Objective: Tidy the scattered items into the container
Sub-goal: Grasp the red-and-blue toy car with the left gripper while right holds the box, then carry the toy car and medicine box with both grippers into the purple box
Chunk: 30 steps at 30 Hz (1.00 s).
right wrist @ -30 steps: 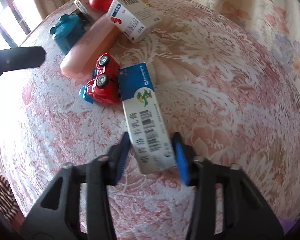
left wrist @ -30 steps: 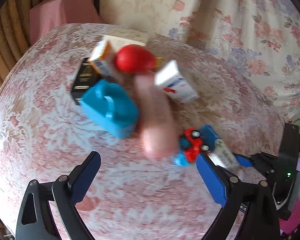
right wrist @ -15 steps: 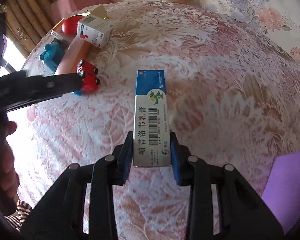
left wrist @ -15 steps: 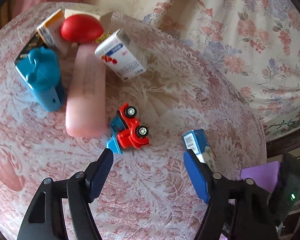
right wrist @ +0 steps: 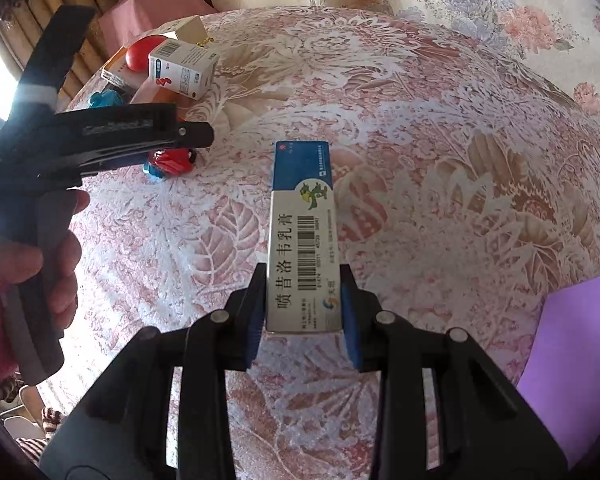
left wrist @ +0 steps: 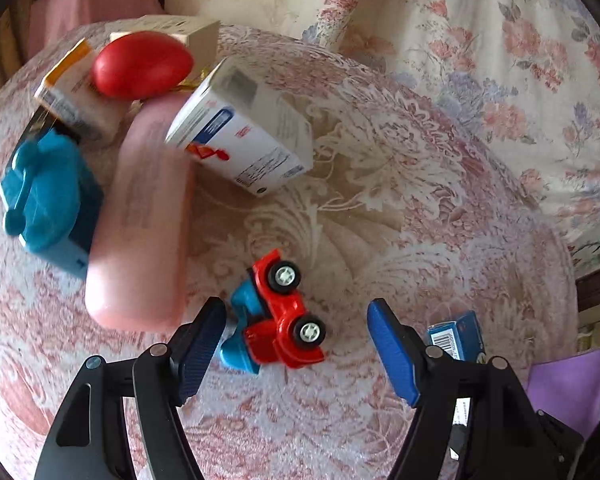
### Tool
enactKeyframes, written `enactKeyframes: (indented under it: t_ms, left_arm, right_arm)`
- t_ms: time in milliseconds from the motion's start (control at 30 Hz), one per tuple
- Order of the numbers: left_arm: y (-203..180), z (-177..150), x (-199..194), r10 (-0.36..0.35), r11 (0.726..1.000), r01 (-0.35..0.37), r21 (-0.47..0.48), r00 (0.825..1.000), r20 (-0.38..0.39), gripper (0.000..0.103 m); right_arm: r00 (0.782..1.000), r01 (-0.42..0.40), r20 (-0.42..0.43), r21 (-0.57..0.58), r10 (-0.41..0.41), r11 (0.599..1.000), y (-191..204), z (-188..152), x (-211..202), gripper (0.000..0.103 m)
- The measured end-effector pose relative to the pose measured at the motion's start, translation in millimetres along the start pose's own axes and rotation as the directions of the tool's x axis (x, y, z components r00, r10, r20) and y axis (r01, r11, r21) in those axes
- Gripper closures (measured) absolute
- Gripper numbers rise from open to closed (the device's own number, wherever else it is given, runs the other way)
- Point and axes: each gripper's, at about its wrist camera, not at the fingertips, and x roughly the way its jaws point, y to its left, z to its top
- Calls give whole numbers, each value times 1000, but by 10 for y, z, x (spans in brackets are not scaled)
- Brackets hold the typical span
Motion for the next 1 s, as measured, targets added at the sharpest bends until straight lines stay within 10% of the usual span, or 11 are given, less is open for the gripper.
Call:
enactKeyframes:
  t_ms: [333,1000]
  left_arm:
    - [46,-30,-35,28,998,-29,56,999,17,58]
    - [172,-386,-226,12,984,-7,179,1000,-28,59]
  right_arm:
    - [1000,28,-5,23,-28,999,43,-72,4,66]
    - [993,112,-28,13,-112,994,259,-201,-33,67]
